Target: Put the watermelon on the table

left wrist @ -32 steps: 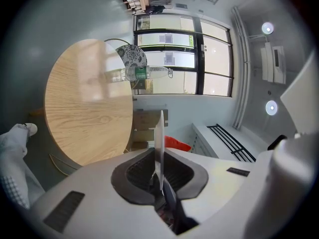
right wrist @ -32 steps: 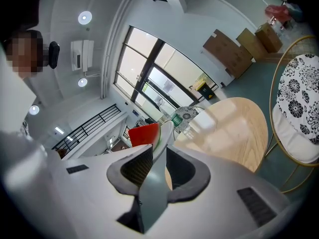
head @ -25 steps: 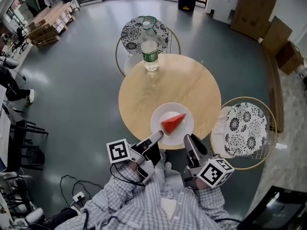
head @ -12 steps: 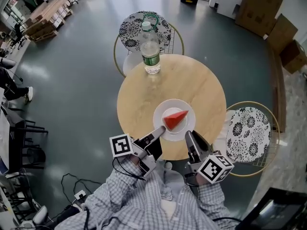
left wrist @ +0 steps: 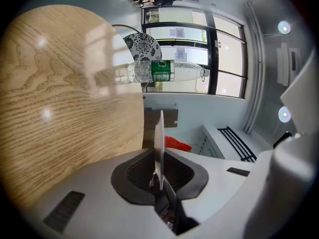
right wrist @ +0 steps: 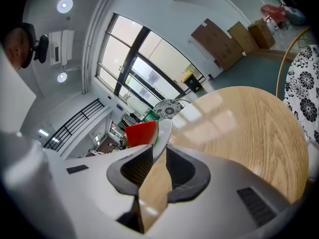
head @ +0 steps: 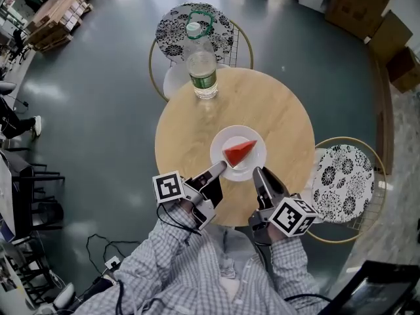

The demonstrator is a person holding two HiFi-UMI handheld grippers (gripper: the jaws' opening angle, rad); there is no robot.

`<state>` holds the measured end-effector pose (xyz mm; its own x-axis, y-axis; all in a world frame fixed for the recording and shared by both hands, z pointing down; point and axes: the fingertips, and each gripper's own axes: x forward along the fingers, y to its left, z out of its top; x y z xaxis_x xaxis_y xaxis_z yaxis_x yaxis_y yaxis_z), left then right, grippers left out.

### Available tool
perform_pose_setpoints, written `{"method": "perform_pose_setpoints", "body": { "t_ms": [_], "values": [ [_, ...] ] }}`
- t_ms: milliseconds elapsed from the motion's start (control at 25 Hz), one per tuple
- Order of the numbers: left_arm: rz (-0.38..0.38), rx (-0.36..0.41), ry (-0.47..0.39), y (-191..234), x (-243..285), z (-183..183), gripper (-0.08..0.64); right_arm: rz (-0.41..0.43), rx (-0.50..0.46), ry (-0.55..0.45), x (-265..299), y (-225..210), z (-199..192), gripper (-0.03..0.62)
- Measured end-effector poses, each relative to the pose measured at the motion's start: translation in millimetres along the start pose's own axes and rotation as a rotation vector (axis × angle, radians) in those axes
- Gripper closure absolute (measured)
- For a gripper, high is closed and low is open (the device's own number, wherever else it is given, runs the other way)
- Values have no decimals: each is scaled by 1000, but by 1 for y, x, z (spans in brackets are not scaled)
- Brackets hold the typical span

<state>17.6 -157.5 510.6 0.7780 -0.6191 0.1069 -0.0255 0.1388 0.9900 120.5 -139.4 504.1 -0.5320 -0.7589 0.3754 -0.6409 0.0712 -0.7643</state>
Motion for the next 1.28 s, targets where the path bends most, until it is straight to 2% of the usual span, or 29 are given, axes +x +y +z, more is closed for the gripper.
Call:
{"method": "perform_pose_setpoints", "body": {
  "t_ms": [320, 440, 680, 840, 1280],
  "values": [
    [37, -12, 14, 26, 21, 25, 520, -51, 31, 26, 33, -26, 1, 502],
    [84, -24, 17, 43, 24, 34, 520, -70, 37, 37, 45, -36, 0, 502],
    [116, -1, 38, 54, 37, 47, 520, -111, 60, 83, 64, -53, -1, 502],
    [121, -30, 27, 65, 46, 52, 520, -142, 71, 102, 73, -65, -1, 502],
    [211, -63, 31, 94, 56, 62, 520, -206, 100, 149, 90, -89, -4, 502]
  ]
}}
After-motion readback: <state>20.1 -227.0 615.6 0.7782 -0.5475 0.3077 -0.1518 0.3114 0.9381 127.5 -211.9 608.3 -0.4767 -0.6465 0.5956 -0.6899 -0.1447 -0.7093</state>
